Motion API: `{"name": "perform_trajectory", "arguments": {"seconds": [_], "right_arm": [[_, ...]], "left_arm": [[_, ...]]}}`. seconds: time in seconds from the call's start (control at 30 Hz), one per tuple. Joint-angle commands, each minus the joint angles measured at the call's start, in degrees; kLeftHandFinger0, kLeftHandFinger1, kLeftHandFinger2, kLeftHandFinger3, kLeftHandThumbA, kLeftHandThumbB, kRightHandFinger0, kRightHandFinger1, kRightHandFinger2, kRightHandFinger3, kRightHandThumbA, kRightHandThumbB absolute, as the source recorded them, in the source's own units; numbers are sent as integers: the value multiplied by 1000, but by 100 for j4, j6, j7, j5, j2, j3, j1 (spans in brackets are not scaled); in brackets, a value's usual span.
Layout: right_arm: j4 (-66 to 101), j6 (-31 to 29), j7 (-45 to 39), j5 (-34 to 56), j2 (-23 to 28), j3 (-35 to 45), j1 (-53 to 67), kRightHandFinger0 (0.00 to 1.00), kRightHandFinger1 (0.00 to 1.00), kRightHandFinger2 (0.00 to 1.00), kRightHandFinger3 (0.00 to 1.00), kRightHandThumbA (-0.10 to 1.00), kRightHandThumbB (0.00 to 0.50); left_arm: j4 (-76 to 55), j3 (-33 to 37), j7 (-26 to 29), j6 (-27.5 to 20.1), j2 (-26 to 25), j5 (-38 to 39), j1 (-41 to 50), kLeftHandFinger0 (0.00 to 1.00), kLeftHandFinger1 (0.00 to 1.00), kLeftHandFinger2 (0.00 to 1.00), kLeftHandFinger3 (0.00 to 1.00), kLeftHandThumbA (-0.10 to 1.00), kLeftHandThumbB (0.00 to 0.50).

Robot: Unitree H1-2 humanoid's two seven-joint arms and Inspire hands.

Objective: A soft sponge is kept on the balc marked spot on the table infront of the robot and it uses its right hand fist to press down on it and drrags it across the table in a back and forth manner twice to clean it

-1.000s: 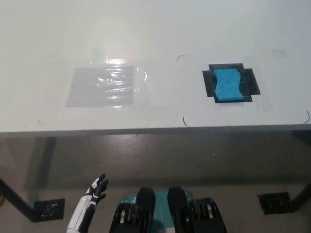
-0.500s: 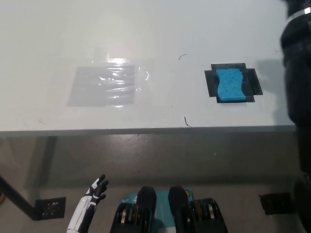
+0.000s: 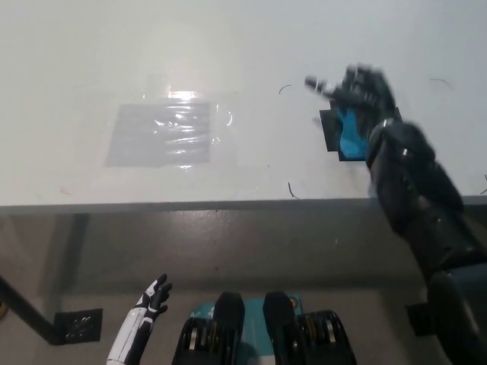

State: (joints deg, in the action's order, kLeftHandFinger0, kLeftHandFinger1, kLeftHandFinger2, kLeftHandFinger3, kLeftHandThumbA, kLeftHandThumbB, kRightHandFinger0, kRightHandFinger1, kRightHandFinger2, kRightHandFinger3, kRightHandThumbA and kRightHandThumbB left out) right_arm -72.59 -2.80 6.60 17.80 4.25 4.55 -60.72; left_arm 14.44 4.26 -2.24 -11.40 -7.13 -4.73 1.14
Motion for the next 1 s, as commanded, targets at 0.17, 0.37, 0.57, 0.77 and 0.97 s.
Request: {"name": "perform_trajectory", "arguments": {"seconds": [0.17,0.37,0.57,0.77,0.97], "right_arm": [[-869,-649,279,-314,142,78,155,0,1,300,353,1000,124],[-977,-557,288,-276,194,193,618,0,0,260,389,1000,163],[-947,-605,182,-256,150,352,630,0,0,217,371,1000,166],[-784,-893,-208,-267,-332,390,364,0,0,72,128,1000,166],[-547,-1224,-489,-675,-966,-58,134,0,0,0,0,1000,172]], "left_arm": [[-188,114,-34,-330,-67,-178,71,1000,1000,1000,1000,1000,110],[-195,97,-41,-321,-91,-178,76,1000,1000,1000,1000,1000,119],[-160,82,-69,-320,-100,-124,13,1000,1000,1000,1000,1000,100],[-95,89,-67,-326,-100,-135,-5,1000,1000,1000,1000,1000,119],[-94,103,-72,-358,-100,-139,24,1000,1000,1000,1000,1000,108]]}}
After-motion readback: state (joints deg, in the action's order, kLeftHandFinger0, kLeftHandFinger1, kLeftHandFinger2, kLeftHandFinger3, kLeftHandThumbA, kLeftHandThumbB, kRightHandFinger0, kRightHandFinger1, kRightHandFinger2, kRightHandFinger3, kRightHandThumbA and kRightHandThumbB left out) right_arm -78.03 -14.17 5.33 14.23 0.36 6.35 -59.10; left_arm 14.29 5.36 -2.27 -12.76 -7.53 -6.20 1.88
